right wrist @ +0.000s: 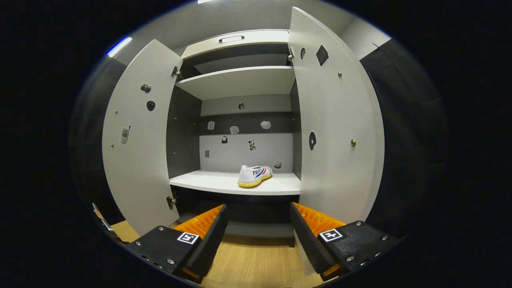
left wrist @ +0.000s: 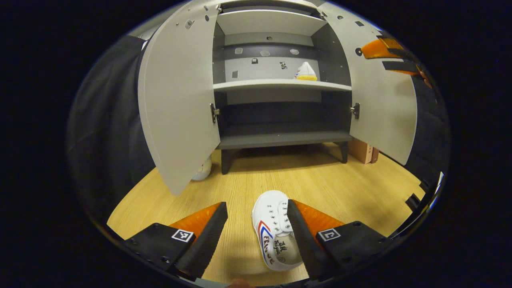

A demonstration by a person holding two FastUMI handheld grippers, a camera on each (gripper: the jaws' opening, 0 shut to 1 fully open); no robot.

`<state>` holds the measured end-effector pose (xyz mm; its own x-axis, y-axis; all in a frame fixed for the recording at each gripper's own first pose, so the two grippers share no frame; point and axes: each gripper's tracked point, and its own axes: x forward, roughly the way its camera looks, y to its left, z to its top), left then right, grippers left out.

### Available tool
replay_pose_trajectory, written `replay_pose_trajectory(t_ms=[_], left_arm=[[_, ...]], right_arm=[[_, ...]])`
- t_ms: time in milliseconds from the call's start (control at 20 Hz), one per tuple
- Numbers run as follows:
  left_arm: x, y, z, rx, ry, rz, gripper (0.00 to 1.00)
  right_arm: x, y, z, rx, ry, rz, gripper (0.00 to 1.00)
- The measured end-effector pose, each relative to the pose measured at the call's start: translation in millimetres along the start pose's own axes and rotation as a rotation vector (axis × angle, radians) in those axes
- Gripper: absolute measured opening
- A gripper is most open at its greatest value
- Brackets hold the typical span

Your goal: Grab one shoe with the right hand and put it into the shoe cabinet, grab the other shoe with the left hand and put it into the shoe cabinet; then close the right door with the right hand and the left door with the left hand.

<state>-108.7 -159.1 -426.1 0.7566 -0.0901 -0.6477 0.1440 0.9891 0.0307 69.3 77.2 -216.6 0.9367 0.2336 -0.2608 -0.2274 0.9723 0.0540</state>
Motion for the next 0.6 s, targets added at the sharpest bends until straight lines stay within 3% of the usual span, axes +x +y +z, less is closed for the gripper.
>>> replay_pose_trajectory(t_ms=[600], left_arm=[[12.9, 3.4, -68.5, 0.030, 0.236, -0.021, 0.96]], right_arm=[[3.2, 0.0, -22.9, 0.002, 0.017, 0.039, 0.93]])
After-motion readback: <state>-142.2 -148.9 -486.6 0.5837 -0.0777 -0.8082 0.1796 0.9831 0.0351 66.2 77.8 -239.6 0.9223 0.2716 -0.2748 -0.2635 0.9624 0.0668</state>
